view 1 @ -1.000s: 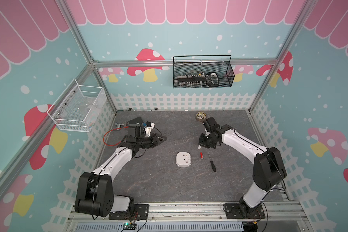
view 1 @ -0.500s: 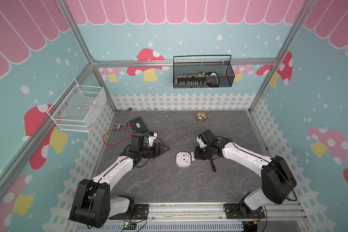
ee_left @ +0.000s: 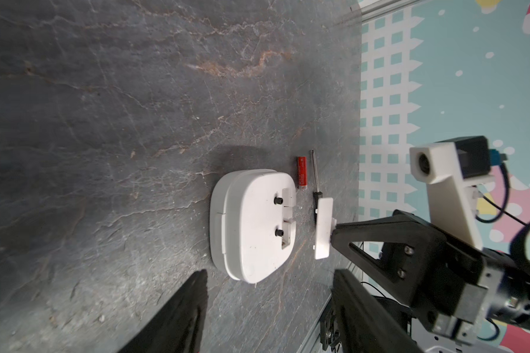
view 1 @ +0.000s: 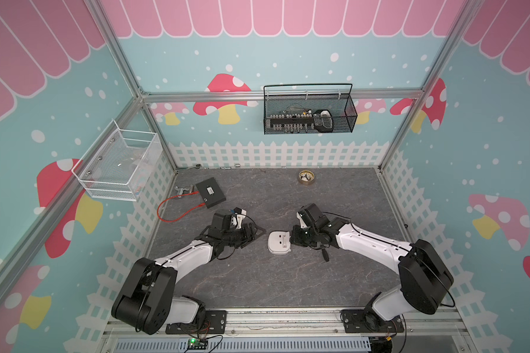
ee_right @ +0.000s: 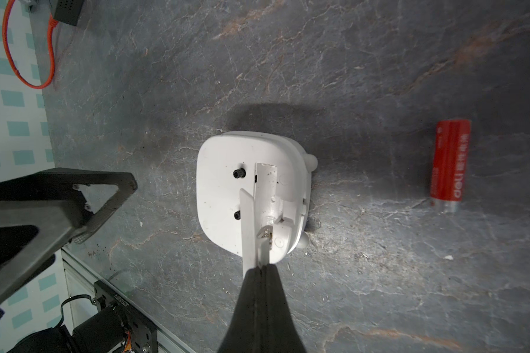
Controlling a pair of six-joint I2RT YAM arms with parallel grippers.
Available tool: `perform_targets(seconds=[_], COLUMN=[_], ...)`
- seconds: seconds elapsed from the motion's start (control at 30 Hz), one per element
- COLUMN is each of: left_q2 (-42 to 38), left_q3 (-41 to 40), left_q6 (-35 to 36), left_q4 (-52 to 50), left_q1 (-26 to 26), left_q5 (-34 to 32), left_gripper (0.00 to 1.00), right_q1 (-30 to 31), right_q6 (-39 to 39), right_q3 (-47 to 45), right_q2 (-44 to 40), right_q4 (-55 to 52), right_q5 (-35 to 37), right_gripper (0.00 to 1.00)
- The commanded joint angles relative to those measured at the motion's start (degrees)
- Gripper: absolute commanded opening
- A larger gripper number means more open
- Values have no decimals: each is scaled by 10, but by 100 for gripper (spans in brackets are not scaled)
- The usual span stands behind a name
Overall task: Remove the battery from the alarm
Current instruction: Install the cover on the alarm.
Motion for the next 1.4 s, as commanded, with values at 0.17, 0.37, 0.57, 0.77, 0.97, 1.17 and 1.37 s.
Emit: perform_targets(seconds=[0.17,0.37,0.57,0.77,0.97,1.17,1.37], left_q2=[71,96,122,140,147,148,149], left_q3=[21,28,30,26,27,26,25], left_q6=[-13,-15,-20,-23,-23,-24,-24], left_q4=[38,45,60,71,75,77,80], left_q1=[-34,-44,-70,-75,-76,-76,-76], left_q5=[-27,-34,-37,-35,-34,-32,-32], left_gripper=[69,69,65,60,59,59,58], right_q1=[7,7,8,14,23,28,32], right_q6=[11,7,0,-4,-6,0,10], right_q3=[9,6,12,26,43,42,30], right_q2=[12,17,22,42,63,66,59], right_q4=[7,10,5,-5,-12,-15,-14], right_q5=[18,23,29,31,38,47,57], right_gripper=[0,0,0,0,0,0,0])
